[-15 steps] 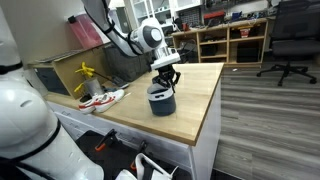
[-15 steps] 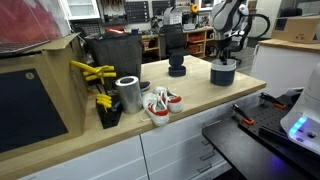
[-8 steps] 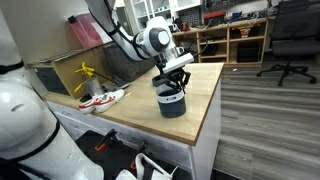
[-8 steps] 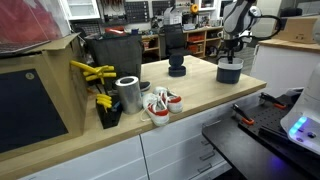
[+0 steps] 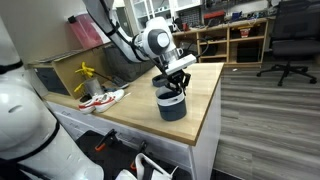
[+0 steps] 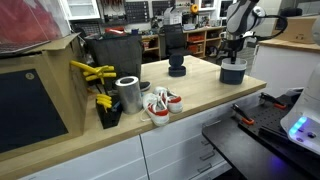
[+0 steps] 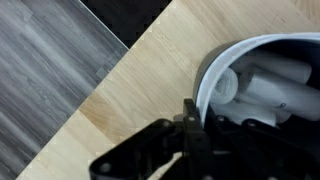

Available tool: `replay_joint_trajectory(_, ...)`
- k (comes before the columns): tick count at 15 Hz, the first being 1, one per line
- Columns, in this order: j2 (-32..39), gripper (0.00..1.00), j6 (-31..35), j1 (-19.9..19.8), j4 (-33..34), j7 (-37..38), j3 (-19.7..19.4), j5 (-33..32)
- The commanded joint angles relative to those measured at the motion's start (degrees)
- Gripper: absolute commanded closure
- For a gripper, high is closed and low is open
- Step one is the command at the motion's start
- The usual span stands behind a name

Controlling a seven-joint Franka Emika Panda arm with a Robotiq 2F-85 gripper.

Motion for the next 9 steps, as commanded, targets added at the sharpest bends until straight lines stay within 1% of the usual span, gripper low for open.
replay_joint_trajectory(1,-1.5,0.56,-1.0,-0.2,-2.2,-4.2,-0.2,0.8)
replay_joint_trajectory(3,-2.5,0.40,-3.0,0.1,-2.3,-4.9,0.1,1.2)
replay_joint_trajectory(5,-3.7,0.27,-4.8,0.5,-2.4,-4.8,-0.1,0.7)
replay_joint_trajectory(8,-6.2,0.03,-6.6,1.0,-3.4,-4.6,-0.4,-0.6)
replay_joint_trajectory(9,-7.4,0.00,-7.0,1.0,-4.0,-4.6,-0.5,-1.0)
